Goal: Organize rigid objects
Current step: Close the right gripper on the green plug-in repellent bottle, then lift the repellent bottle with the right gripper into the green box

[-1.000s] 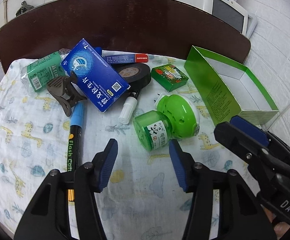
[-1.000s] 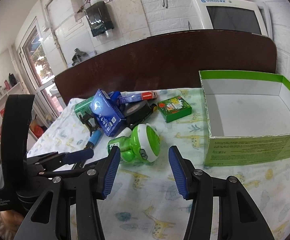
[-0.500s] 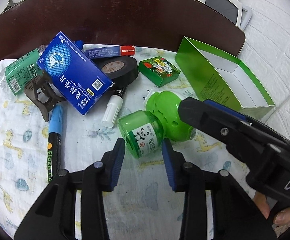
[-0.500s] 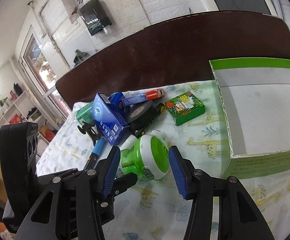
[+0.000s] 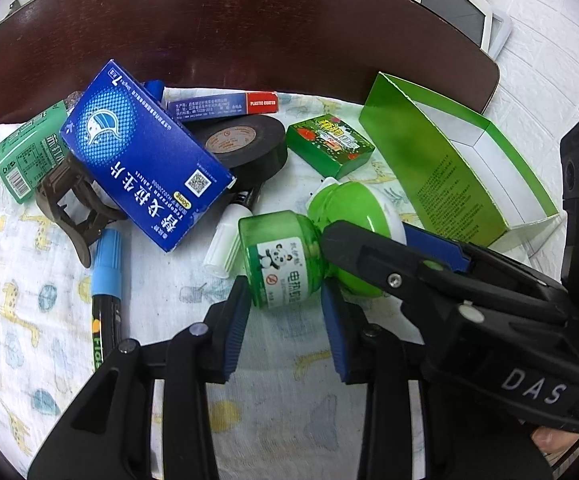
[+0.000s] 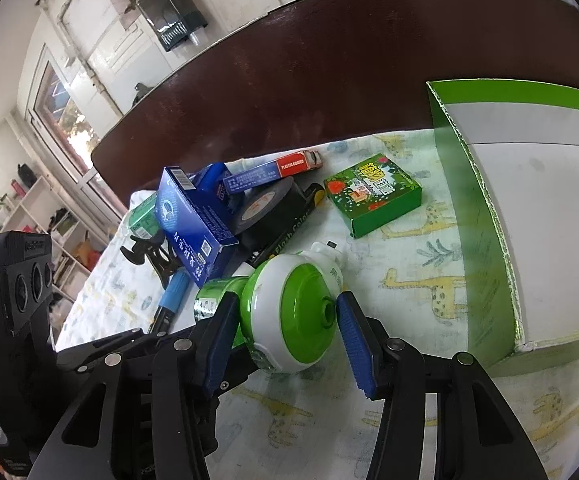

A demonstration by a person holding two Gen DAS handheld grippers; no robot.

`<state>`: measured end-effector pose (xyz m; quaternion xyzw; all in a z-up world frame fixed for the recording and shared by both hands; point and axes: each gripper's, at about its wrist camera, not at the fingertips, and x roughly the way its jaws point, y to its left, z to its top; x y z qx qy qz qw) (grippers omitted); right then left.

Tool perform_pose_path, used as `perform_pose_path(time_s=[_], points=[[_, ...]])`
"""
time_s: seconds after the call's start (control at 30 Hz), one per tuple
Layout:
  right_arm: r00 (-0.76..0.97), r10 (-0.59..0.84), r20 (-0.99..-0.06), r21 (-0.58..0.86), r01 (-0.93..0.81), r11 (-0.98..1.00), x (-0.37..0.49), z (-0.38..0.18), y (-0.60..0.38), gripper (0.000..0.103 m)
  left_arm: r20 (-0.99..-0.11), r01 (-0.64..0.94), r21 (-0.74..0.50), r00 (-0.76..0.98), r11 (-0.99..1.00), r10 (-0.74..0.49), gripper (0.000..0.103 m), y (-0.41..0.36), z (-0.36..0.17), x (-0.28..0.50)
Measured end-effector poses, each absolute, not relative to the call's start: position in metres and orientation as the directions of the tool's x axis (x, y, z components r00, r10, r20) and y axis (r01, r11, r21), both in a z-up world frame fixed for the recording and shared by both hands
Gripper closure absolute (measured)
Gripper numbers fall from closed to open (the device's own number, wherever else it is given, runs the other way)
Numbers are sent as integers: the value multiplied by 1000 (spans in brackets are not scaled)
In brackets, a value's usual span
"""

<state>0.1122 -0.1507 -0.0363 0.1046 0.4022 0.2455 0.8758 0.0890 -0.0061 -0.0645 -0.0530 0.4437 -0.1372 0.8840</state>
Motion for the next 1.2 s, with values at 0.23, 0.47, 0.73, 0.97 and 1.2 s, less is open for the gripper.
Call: perform_pose_path(time_s=[0.23,0.47,0.73,0.97,1.2], points=[[575,501,-647,348,-362,865,110,-33,-148,52,-760,204,-191,588,960,-276,71,-4,-59,85],[600,504,-621,325,-388,863,98,-19,-145,52,-731,209,-172,628,963,-267,71,-3,-41,67],[649,512,-562,316,-404,858,77,7,-157,53,-683,242,-130,680,961,-264,71,-19,-10,48],[715,496,-493,328,-375,867,66,32,-191,53,-625,315,-38,733,948,-268,72,-65,23,49],[783,445,-435,343,-313,886,67,58,-239,52,-586,398,17,747,917,-313,72,-117,52,66]])
